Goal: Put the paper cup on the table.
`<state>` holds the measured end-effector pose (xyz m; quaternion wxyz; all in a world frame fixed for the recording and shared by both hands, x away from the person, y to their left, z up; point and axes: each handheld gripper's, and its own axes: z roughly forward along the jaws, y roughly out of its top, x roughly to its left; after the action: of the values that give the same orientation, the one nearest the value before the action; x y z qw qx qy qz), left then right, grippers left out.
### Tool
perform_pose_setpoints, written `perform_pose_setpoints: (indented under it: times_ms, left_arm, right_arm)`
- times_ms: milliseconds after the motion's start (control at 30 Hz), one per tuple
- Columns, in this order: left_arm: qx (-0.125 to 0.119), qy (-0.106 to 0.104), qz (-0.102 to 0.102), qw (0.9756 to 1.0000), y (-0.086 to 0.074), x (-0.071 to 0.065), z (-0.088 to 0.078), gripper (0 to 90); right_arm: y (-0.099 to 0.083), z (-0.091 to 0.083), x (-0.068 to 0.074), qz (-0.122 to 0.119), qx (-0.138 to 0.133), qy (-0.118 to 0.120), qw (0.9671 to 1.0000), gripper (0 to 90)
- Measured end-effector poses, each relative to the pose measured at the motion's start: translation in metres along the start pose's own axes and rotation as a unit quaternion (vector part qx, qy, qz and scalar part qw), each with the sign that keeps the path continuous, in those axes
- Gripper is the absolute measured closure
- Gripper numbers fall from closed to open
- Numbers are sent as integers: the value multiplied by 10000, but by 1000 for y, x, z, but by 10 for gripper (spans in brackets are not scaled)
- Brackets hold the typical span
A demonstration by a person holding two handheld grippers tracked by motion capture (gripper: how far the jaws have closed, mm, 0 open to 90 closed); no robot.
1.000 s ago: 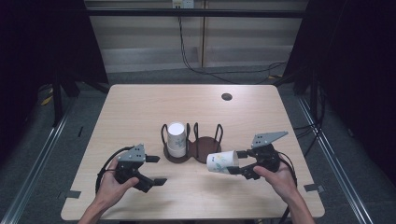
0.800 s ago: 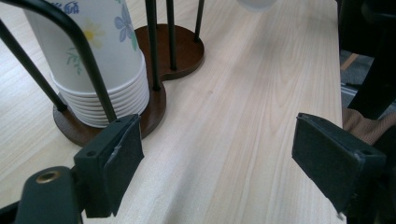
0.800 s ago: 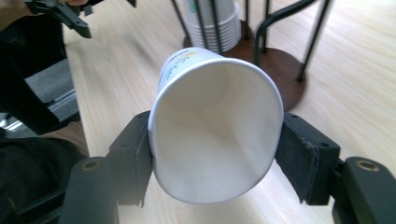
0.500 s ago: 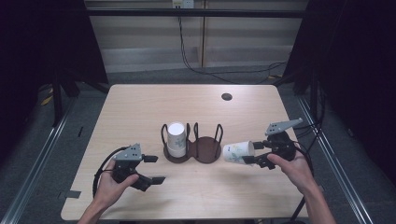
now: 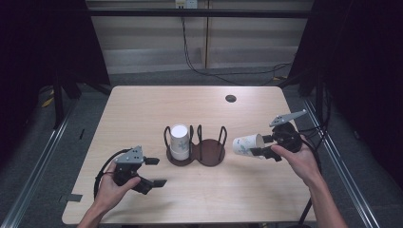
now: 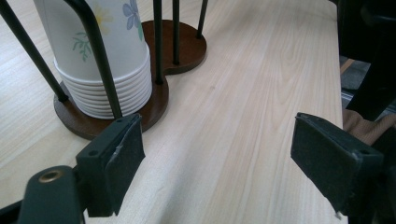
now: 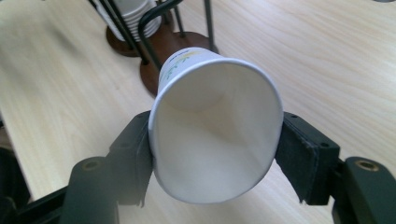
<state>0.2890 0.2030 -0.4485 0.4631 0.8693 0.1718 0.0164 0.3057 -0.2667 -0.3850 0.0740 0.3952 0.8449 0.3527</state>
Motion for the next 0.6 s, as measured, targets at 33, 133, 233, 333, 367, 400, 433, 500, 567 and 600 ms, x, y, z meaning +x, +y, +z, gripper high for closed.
perform_pose_setpoints:
  times_ms: [33,133,233,333,367,400,433,500,567,600]
  left_arm:
    - [2,-33,-9,10000,0,0,0,169]
    - [26,-47,-24,10000,-1,0,1,169]
    - [4,-58,10,10000,0,-2,-1,169]
    - [-7,-88,14,10000,0,-3,-3,169]
    - [-4,-61,18,10000,0,-3,-3,169]
    - [-39,-107,-36,9999,0,-3,-3,169]
    - [-30,-163,-58,9998,0,-2,-4,169]
    - [27,-105,10,9999,0,-3,-4,169]
    - [59,-31,141,9999,0,-6,-3,169]
    - [73,-86,153,9998,0,-7,-2,169]
  right_arm:
    - [2,0,-1,47,-39,-35,10000,333]
    - [7,2,-6,91,44,-111,9999,333]
    - [13,3,-10,140,136,-152,9997,332]
    - [18,6,-12,109,368,-230,9990,327]
    - [20,6,-12,89,393,-247,9989,327]
    - [22,6,-13,43,436,-248,9987,326]
    - [24,7,-13,19,542,-302,9981,326]
    - [27,9,-14,22,689,-402,9968,326]
    - [30,11,-15,38,777,-421,9961,326]
    - [31,13,-15,6,873,-467,9951,326]
